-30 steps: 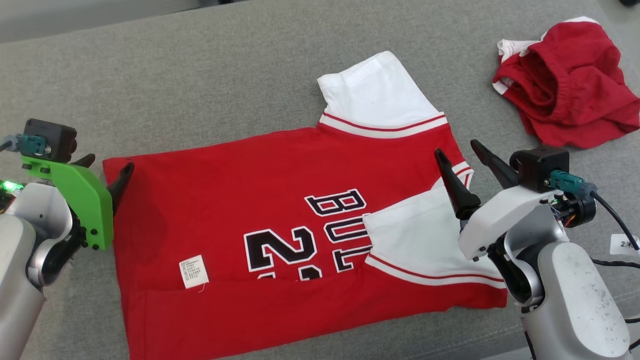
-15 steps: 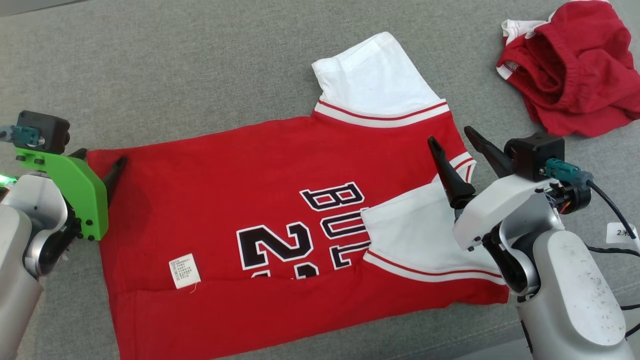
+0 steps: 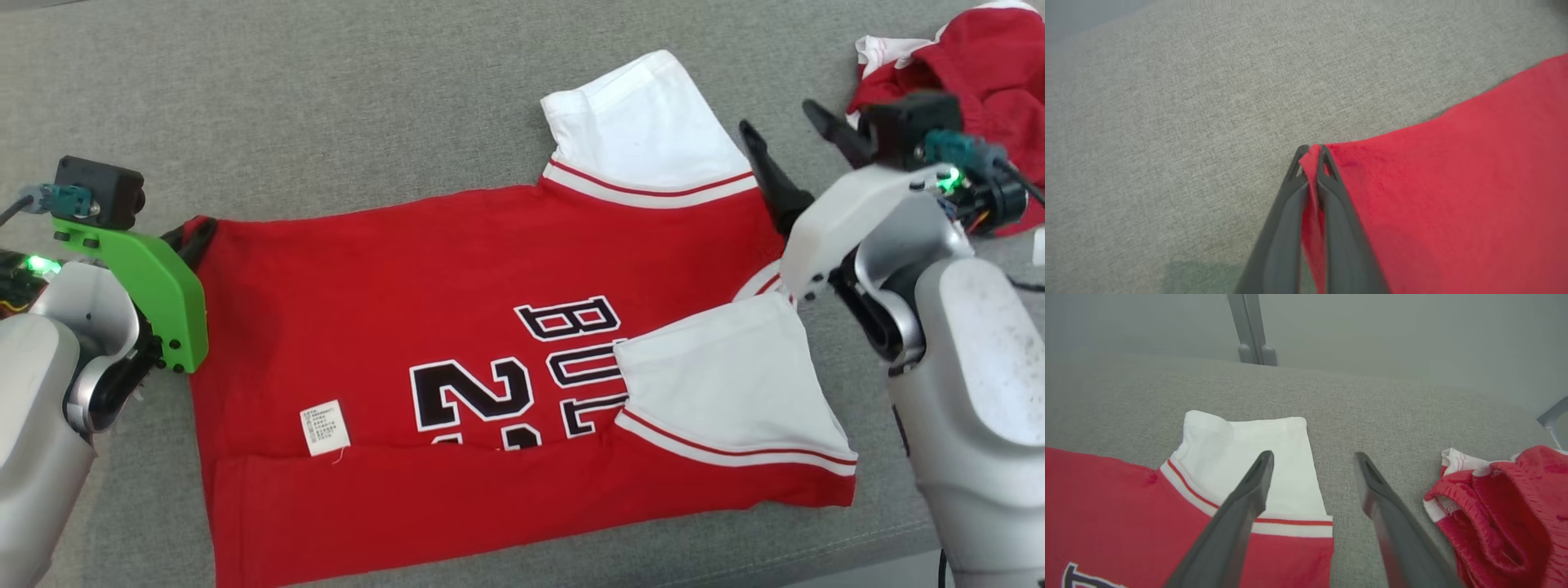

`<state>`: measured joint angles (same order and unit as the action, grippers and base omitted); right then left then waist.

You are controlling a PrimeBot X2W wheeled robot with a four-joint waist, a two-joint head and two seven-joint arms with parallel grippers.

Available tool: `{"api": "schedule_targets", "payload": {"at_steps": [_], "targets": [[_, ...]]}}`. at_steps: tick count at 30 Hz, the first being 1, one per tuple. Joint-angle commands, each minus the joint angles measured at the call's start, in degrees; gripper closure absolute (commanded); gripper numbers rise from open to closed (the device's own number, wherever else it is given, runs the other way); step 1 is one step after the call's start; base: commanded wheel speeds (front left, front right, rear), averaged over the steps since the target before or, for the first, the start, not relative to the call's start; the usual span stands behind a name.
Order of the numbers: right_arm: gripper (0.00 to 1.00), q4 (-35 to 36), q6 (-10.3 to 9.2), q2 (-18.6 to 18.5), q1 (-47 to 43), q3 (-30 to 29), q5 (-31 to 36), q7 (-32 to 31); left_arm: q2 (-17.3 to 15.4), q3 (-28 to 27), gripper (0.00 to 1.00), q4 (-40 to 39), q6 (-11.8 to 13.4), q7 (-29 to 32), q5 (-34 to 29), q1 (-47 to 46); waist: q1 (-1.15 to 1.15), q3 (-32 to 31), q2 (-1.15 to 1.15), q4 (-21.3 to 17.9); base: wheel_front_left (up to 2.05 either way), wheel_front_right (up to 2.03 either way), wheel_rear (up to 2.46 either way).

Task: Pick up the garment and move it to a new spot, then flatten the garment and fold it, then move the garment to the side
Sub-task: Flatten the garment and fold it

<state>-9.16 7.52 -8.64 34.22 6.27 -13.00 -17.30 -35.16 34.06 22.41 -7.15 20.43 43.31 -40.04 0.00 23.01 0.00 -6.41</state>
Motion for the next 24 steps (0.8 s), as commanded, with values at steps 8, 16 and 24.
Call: {"api": "schedule_targets", "payload": {"at_steps": [8, 16, 24], "targets": [[0.00, -14.5, -0.07, -3.0, 14.4, 0.8, 2.2, -4.2, 2.3, -0.1, 1.00, -3.8, 0.4, -4.0, -0.3, -1.7, 0.00, 1.9, 0.00, 5.4, 0.00, 0.00, 0.00], [0.00, -29.7, -0.07, -3.4, 24.1, -0.4, 3.5, -6.6, 4.7, 1.5, 1.00, -6.7, 0.3, -6.0, -1.2, -2.3, 0.00, 3.8, 0.00, 10.3, 0.00, 0.00, 0.00], [0.00, -41.7, -0.07, -3.2, 30.3, -0.3, 5.5, -9.3, 6.9, 3.4, 1.00, -6.8, 0.0, -7.5, -1.8, -3.8, 0.00, 5.7, 0.00, 13.2, 0.00, 0.00, 0.00]]}}
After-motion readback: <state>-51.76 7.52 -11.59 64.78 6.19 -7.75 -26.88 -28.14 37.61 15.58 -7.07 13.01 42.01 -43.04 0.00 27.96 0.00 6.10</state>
